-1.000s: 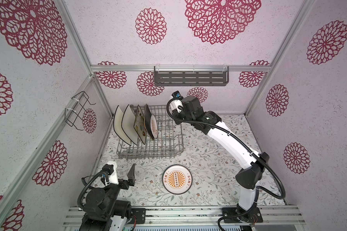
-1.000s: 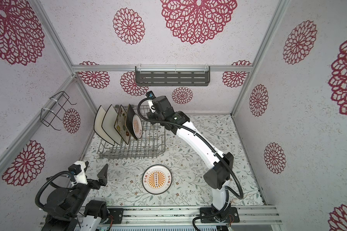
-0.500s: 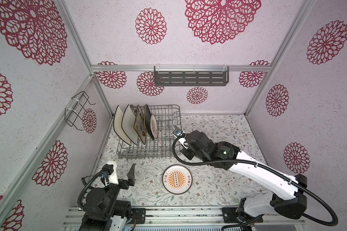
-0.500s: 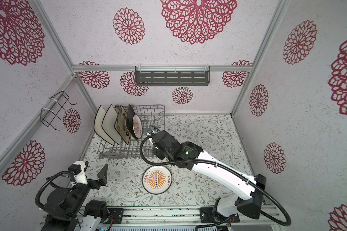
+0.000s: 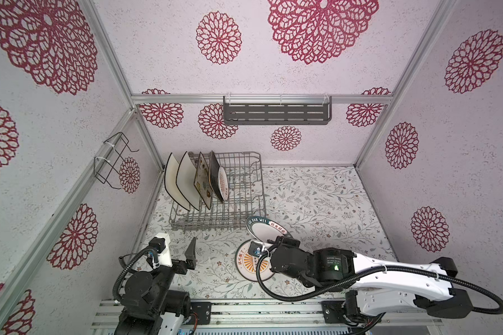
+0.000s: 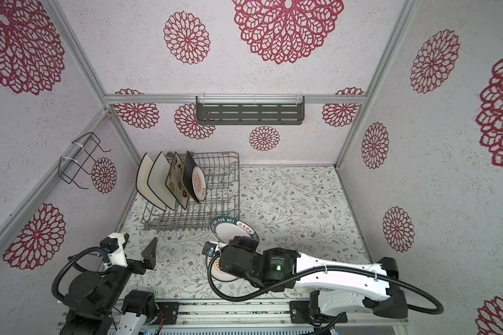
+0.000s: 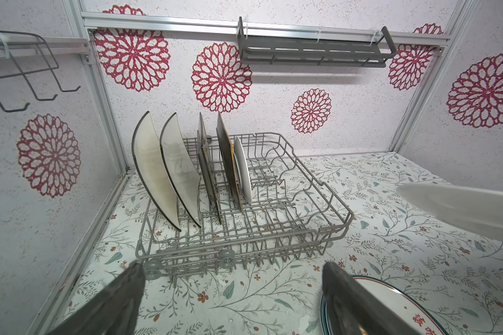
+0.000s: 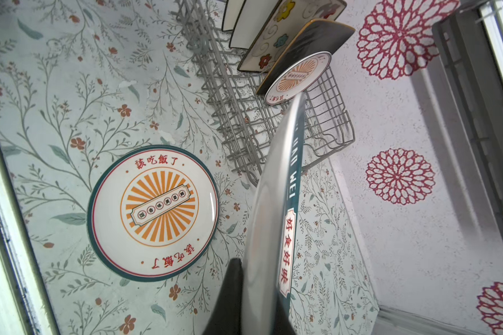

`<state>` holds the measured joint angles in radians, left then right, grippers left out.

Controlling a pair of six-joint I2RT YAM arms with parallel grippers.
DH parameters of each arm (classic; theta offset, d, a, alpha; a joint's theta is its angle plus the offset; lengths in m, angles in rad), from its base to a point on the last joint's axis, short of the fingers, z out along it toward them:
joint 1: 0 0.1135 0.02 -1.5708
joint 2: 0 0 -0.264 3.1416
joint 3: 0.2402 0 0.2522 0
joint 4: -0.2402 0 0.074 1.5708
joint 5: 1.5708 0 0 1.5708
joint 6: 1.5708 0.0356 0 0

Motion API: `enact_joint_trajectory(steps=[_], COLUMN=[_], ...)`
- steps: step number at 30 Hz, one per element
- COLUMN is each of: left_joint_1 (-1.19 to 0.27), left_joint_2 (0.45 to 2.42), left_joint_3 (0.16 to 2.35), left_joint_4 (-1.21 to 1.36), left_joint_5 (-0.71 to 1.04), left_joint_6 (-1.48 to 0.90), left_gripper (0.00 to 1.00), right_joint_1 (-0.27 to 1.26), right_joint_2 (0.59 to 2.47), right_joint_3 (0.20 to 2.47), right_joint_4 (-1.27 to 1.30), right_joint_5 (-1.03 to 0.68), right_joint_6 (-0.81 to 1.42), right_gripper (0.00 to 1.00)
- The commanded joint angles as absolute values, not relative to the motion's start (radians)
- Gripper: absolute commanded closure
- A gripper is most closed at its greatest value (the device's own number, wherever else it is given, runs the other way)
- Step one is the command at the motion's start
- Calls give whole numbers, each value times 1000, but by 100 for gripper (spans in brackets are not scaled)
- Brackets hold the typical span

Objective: Unload the plates from the dish rack
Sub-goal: 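Carry the plate toward the robot and lower it onto the stack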

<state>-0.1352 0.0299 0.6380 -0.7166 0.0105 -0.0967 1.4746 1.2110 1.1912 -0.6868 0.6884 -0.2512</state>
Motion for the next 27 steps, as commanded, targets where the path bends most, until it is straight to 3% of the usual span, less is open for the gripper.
enact_joint_trajectory(steps=[1,8,27], left_joint_1=[-143,-144,-144], left_joint_2=[42,38,29], left_joint_3=[626,626,626], left_joint_4=[-696,-698,-701], left_joint_5=[15,25,48], left_joint_6=[-81,-78,-73], left_gripper=[3,3,3], right_joint_1=[1527,1691,1750], right_joint_2=[1177,1237,1333], right_joint_3=[1165,1024,837], right_joint_4=[-642,-565,-347], right_joint_5=[821,964,880], right_joint_6=[-321,-435,-494], right_gripper=[100,100,100])
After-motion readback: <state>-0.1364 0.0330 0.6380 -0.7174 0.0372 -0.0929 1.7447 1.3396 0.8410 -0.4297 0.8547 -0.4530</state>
